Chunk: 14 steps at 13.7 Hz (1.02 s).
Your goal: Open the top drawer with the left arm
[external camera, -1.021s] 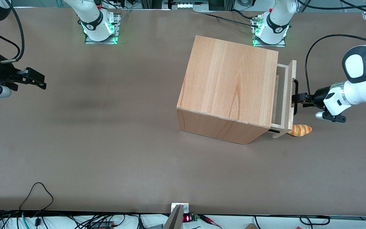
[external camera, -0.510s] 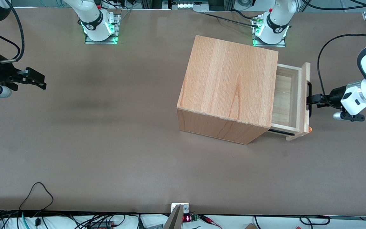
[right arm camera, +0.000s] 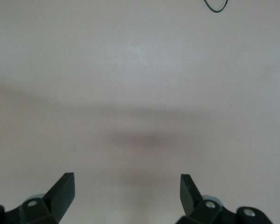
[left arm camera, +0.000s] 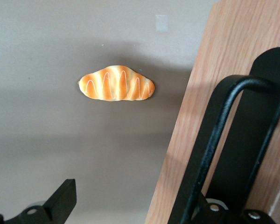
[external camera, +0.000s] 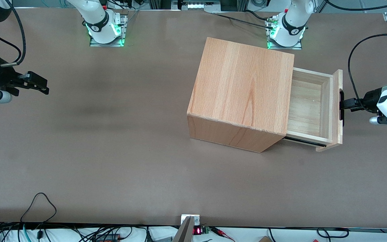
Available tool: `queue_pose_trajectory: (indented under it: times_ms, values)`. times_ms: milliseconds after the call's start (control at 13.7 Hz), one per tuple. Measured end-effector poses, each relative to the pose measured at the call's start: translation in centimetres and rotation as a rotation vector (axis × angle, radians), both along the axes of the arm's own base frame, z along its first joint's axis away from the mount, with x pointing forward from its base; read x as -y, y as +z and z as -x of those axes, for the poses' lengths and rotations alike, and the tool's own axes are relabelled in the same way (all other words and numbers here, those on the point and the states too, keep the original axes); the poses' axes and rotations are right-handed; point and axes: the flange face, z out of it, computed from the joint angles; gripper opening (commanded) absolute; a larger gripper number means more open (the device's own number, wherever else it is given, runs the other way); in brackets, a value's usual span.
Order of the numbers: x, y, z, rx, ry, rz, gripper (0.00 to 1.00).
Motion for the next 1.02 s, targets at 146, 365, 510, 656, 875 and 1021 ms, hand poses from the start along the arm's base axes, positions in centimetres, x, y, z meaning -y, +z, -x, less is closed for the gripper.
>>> queue_pose_trajectory:
  times_ms: [146, 365, 510, 656, 875, 1021]
  values:
    - [-1.1, 0.2, 0.1, 0.016, -0.010, -0.018, 1.00]
    - [-2.9, 0.4, 0.4, 0.032, 0.007, -0.029, 1.00]
    - [-3.7, 0.5, 0.6, 0.037, 0.021, -0.035, 1.00]
    - [-4.2, 0.6, 0.5, 0.051, 0.030, -0.047, 1.00]
    - [-4.9, 0.8, 0.4, 0.067, 0.033, -0.068, 1.00]
    - [-5.0, 1.0, 0.3, 0.073, 0.034, -0.073, 1.00]
